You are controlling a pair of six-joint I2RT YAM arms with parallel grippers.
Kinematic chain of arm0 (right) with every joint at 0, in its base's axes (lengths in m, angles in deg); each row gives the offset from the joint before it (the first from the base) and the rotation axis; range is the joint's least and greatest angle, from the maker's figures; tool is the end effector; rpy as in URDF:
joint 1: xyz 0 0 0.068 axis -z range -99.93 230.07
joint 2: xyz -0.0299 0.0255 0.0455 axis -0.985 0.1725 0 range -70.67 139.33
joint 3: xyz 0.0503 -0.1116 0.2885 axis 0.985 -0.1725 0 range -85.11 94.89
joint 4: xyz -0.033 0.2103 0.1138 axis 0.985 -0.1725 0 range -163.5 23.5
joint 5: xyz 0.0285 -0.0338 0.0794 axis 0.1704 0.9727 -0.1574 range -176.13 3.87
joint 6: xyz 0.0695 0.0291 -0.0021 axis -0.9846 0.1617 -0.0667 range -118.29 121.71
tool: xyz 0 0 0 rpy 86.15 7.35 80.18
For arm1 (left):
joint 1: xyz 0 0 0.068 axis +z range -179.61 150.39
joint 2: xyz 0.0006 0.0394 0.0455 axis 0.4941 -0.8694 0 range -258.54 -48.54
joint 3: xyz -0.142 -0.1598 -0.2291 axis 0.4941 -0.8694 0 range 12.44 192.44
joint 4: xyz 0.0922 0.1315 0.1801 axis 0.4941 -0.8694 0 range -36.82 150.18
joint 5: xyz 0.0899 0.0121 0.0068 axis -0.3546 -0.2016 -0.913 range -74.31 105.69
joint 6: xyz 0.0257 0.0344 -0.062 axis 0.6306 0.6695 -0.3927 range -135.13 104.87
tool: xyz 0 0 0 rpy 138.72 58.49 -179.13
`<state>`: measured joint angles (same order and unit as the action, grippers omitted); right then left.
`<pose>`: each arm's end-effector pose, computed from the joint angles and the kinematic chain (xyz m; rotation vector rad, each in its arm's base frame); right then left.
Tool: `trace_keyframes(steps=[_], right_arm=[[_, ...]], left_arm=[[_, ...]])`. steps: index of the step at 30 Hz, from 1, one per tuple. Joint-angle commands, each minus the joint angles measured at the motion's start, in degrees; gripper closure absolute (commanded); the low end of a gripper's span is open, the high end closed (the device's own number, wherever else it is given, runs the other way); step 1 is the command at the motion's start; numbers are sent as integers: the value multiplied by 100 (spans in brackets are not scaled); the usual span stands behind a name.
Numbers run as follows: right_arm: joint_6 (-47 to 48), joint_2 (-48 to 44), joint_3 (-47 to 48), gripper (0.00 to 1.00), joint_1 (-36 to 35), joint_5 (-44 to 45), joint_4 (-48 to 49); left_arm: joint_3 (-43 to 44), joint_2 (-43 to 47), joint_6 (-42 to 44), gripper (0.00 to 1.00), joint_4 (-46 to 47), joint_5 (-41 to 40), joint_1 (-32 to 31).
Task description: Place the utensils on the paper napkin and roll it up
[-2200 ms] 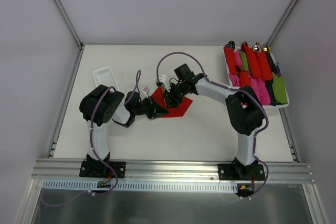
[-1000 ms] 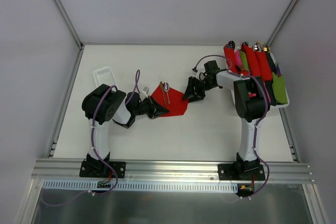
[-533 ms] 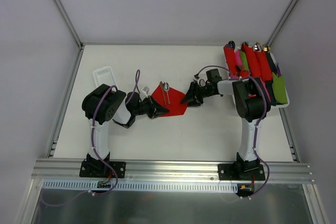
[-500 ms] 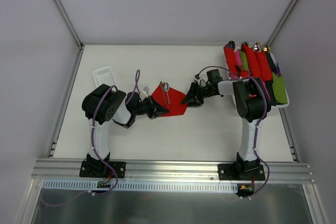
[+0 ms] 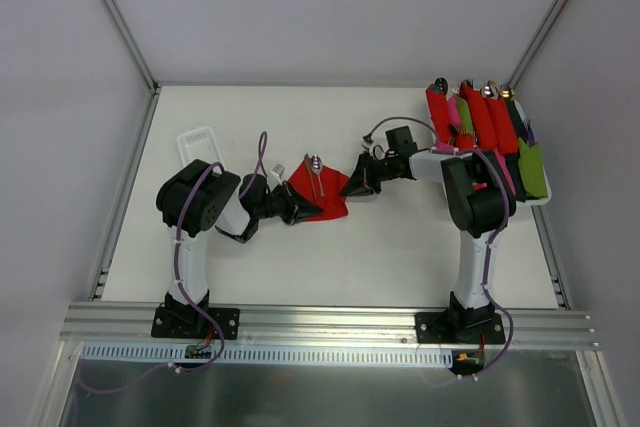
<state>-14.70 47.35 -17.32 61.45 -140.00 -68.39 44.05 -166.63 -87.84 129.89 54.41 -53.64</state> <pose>0.3826 0.1830 0.1621 -0.4698 2.4181 1.4263 0.3089 -0.1812 0.1282 -0.3738 2.1857 -1.6929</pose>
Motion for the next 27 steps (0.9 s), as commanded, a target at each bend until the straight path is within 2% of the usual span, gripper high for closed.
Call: trace_keyframes(steps=[1, 12, 18, 27], right_arm=[[-152, -297, 261, 98, -151, -115, 119], [-723, -183, 542, 99, -661, -159, 154], [-1137, 72, 736, 99, -898, -124, 488], [-1357, 485, 780, 99, -916, 157, 549]], left_arm=[[64, -189, 2, 100, -511, -145, -31], [126, -145, 134, 100, -898, -137, -31], [108, -119, 160, 100, -959, -137, -31], [108, -136, 169, 100, -1003, -137, -31]])
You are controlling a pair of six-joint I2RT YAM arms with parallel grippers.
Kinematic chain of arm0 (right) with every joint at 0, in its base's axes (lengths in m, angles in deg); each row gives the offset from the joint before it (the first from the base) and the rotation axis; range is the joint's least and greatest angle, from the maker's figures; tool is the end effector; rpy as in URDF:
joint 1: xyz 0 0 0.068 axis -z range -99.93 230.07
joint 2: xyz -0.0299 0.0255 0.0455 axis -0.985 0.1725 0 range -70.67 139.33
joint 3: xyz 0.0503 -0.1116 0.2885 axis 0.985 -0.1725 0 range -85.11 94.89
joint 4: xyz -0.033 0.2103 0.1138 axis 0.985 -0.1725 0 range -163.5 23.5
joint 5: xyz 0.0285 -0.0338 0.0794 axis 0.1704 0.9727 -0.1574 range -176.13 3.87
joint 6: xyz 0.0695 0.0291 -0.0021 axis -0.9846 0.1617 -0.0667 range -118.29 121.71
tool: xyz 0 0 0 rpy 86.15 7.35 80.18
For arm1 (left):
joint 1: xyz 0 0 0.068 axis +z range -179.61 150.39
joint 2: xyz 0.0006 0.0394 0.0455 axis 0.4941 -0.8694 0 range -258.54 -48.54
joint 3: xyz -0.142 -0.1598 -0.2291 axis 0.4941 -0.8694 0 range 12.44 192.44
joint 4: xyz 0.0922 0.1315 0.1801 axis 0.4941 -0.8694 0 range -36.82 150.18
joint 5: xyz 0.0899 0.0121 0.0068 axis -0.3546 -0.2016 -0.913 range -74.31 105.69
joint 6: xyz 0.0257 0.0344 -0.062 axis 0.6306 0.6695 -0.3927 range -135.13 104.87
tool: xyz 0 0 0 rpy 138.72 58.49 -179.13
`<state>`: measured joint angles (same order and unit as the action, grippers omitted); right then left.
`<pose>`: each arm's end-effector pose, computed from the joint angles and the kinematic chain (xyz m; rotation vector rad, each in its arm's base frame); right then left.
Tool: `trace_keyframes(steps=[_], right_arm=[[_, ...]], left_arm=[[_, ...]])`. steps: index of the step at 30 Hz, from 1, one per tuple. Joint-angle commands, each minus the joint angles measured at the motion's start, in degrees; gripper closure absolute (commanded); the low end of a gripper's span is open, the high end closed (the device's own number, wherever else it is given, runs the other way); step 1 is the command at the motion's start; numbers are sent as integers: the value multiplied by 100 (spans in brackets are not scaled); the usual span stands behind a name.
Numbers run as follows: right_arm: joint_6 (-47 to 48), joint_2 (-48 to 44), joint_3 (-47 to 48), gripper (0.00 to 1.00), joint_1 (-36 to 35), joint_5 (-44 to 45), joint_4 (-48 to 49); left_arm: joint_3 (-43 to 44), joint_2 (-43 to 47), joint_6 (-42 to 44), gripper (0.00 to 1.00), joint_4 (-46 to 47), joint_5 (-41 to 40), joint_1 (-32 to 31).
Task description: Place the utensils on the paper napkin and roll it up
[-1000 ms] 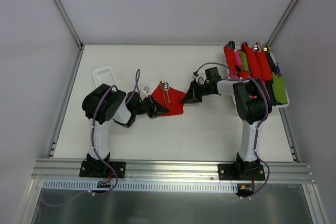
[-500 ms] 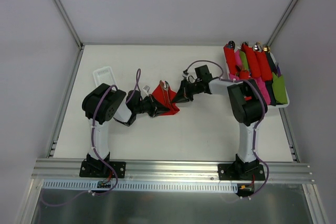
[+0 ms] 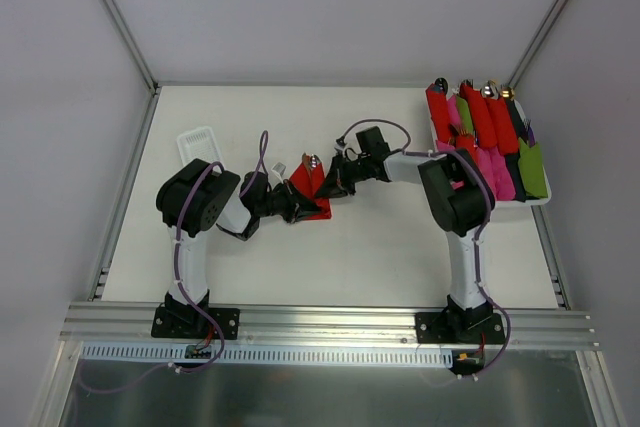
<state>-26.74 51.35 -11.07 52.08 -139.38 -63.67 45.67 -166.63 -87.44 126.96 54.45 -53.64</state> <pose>0.3781 0.2585 0.1675 -0.4943 2.4383 1.5514 0.3138 -0.1834 0.1277 -0.3820 2.2068 -1.6826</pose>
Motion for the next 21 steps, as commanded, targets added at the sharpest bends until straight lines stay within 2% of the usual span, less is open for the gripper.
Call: trace_keyframes(steps=[1, 8, 11, 12, 14, 15, 18, 21], right_arm=[[-144, 94, 155, 99, 30, 79, 69], [339, -397, -170, 94, 574, 87, -19], [866, -626, -127, 86, 926, 131, -526], [980, -670, -118, 79, 1040, 122, -634], [1313, -697, -83, 70, 1111, 70, -966], [1428, -705, -83, 62, 1120, 52, -1064], [1798, -741, -214, 49, 1059, 87, -1259], [2131, -767, -355, 45, 962, 236, -1294]], left_arm=[[-54, -136, 130, 100, -719, -141, -31], [-54, -92, 174, 100, -851, -167, -31], [-28, -136, 165, 100, -843, -167, -31], [-27, -145, 165, 100, -842, -167, -31], [-28, -162, 147, 100, -834, -176, -31], [-19, -180, 130, 100, -816, -167, -31], [-19, -198, 112, 100, -790, -176, -31], [-27, -189, 103, 100, -781, -176, -31]])
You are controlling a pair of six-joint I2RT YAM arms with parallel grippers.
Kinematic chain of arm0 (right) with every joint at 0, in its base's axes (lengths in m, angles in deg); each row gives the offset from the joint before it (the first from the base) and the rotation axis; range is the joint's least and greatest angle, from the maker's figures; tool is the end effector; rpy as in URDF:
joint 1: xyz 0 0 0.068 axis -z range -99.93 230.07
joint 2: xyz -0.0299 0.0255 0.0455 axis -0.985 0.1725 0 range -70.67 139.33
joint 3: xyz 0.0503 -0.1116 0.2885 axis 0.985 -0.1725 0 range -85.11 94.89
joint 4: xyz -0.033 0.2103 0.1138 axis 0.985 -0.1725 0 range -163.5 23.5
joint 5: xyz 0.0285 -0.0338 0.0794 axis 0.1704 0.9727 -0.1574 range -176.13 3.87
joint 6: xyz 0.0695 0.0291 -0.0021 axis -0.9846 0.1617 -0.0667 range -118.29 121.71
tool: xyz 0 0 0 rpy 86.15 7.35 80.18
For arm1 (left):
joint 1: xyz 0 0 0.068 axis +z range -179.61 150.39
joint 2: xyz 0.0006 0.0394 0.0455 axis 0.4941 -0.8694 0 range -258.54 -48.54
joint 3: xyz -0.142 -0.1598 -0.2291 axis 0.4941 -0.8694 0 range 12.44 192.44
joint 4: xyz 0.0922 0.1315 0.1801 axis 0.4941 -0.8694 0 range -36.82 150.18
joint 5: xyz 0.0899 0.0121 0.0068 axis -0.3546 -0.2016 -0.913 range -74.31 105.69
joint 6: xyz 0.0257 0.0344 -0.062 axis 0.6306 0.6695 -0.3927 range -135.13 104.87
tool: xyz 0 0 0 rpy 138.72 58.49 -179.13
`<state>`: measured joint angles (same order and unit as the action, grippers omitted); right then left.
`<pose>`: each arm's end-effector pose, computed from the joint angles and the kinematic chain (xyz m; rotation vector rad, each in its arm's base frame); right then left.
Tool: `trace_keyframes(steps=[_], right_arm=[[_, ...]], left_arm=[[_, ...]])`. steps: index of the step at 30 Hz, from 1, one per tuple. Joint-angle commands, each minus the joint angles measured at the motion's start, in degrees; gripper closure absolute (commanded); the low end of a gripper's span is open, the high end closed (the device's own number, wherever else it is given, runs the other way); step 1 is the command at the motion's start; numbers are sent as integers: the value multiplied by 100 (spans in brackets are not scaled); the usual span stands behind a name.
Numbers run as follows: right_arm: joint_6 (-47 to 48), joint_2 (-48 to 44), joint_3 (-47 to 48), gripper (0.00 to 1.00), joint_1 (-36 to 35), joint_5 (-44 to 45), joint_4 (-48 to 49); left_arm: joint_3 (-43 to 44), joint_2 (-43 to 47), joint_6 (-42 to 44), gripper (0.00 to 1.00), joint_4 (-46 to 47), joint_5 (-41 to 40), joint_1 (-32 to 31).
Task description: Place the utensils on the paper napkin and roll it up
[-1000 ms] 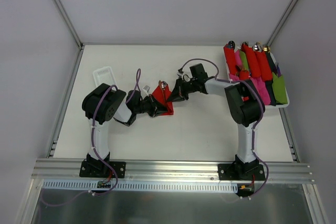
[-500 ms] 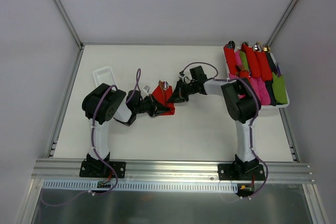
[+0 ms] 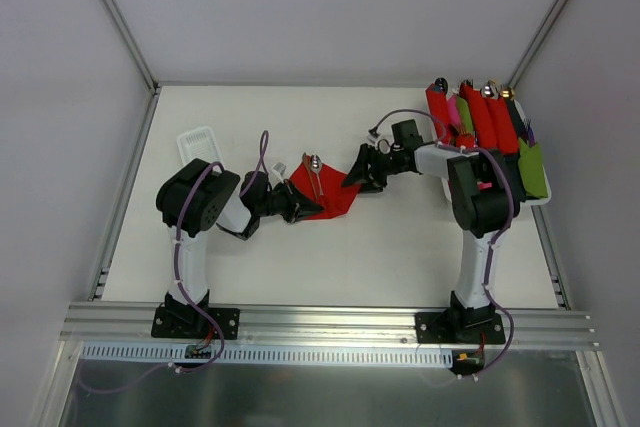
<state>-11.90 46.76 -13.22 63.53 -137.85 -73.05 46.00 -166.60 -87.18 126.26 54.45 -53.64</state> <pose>0.3978 0.1701 0.1780 -0.4630 2.4005 1.3440 0.3147 -0.1838 0.1276 -0.3811 2.2117 -1.6783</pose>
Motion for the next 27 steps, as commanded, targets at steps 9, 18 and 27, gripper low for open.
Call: trace_keyframes(steps=[9, 18, 27], right_arm=[[1088, -370, -457, 57, -315, 821, -418], [930, -176, -396, 86, -315, 918, -470], [781, -62, -352, 91, -315, 866, -470]], left_arm=[[-122, -51, -19, 100, -360, -106, -23], [-122, 459, 68, 95, -113, 52, -67], [19, 653, 156, 93, -236, 114, -216]])
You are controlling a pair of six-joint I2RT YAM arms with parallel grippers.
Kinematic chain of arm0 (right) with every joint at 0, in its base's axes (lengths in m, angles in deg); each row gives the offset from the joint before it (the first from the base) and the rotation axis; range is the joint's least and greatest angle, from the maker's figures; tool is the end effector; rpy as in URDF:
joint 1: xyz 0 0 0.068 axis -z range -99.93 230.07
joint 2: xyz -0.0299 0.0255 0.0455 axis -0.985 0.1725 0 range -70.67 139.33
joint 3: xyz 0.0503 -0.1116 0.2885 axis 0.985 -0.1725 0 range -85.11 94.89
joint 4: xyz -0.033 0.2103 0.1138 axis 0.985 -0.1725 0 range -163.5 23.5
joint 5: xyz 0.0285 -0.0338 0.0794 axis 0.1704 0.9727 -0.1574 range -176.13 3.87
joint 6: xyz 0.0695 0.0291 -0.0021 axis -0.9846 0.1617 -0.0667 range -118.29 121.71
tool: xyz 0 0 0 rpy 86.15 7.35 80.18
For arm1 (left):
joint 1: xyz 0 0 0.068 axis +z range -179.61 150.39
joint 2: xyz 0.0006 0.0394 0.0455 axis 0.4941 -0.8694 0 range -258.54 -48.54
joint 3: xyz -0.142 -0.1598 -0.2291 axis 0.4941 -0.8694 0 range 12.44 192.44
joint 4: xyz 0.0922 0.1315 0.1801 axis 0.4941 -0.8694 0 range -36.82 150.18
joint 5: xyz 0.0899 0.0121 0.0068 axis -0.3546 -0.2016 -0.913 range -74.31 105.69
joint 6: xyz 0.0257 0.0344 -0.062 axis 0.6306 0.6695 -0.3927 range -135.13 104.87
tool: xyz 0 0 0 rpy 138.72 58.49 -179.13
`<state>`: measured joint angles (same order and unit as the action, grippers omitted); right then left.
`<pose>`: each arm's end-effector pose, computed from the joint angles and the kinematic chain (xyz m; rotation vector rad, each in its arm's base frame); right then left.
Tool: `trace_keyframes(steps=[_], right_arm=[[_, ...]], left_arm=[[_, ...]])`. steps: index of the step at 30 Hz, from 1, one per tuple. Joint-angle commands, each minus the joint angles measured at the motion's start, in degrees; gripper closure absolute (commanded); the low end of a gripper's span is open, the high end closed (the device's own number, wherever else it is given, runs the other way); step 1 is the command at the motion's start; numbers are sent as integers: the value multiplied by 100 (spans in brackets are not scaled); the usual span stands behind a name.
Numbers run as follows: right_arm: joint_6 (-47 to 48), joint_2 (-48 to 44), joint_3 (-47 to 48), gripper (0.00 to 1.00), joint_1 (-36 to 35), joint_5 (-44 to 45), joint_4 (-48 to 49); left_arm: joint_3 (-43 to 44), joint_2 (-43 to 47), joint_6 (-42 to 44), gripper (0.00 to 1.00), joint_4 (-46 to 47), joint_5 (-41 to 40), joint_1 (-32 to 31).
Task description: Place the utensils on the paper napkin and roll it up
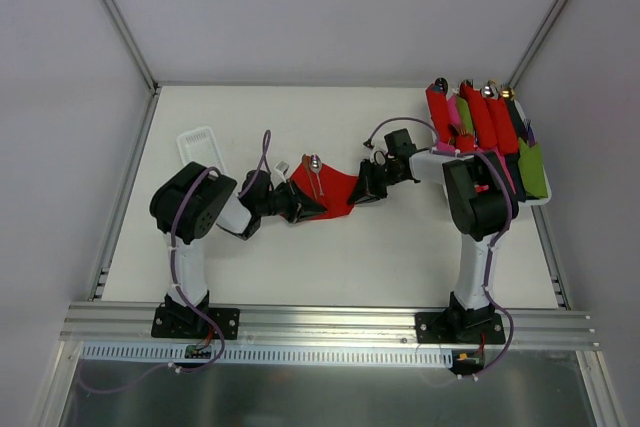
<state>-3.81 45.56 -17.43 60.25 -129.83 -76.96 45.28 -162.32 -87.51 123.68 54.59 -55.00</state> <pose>0.3706 0.1802 0.1572 -0.5988 2.4956 1.1529 0.3041 -0.1885 0.1451 -0.3485 2.2101 -1.7011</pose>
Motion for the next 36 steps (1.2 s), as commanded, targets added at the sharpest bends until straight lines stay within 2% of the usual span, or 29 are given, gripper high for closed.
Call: trace_keyframes(steps=[1, 12, 18, 26, 29, 36], right_arm=[[-63, 67, 70, 91, 13, 64, -79], [-107, 93, 122, 92, 13, 11, -114], [-63, 85, 96, 92, 13, -42, -106], [-54, -117, 140, 89, 21, -393, -18], [-72, -266, 201, 89, -14, -490, 53], [-81, -417, 631, 89, -198, -622, -184]], left_arm=[[143, 216, 189, 93, -31, 101, -115], [390, 14, 66, 91, 57, 22, -195], [495, -188, -83, 92, -48, -215, -186], [785, -75, 233, 100, -1594, -672, -186], [855, 13, 365, 100, -1998, -796, -186], [935, -13, 382, 100, -2395, -927, -195]])
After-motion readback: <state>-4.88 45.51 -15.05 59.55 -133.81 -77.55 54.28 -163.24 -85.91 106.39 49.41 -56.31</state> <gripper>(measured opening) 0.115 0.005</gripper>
